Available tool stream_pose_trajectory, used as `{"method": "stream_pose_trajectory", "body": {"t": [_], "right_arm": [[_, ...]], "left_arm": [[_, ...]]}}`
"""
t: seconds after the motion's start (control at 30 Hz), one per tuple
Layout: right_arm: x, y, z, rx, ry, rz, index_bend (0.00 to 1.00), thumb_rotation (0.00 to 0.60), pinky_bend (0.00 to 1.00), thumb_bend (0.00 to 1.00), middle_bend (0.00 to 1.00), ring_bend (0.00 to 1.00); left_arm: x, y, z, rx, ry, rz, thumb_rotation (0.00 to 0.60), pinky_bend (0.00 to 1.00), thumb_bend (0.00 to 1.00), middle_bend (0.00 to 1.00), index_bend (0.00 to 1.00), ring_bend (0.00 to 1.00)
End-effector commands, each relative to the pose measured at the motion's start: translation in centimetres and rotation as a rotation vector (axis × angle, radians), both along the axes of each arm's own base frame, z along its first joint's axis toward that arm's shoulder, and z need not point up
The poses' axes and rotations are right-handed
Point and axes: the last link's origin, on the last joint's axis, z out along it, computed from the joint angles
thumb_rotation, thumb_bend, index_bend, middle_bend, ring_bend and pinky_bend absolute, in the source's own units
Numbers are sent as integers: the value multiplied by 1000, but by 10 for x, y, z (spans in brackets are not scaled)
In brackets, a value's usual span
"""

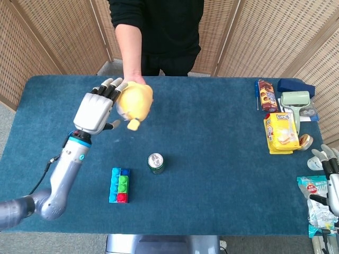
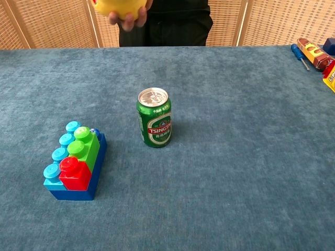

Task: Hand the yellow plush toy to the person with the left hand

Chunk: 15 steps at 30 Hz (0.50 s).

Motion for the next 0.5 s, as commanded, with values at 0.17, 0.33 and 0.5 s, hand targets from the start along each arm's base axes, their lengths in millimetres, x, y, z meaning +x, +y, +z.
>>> {"method": "stream_pose_trajectory", "body": {"t": [0.17, 0.33, 0.5], "right_arm": [[1, 2, 0, 1, 2, 4, 135, 600, 0, 75, 0, 11], [2, 3, 2, -6, -3, 11, 135, 600, 0, 75, 0, 12], [2, 5, 6, -19, -16, 10, 136, 600, 0, 76, 0, 13]], "left_arm": [[-9, -38, 52, 63, 9, -40, 600, 251, 65, 0, 0, 0], [-56, -61, 75, 100, 64, 40, 600, 214, 65, 0, 0, 0], [-135, -86, 85, 87, 53, 128, 600, 191, 67, 0, 0, 0]]}}
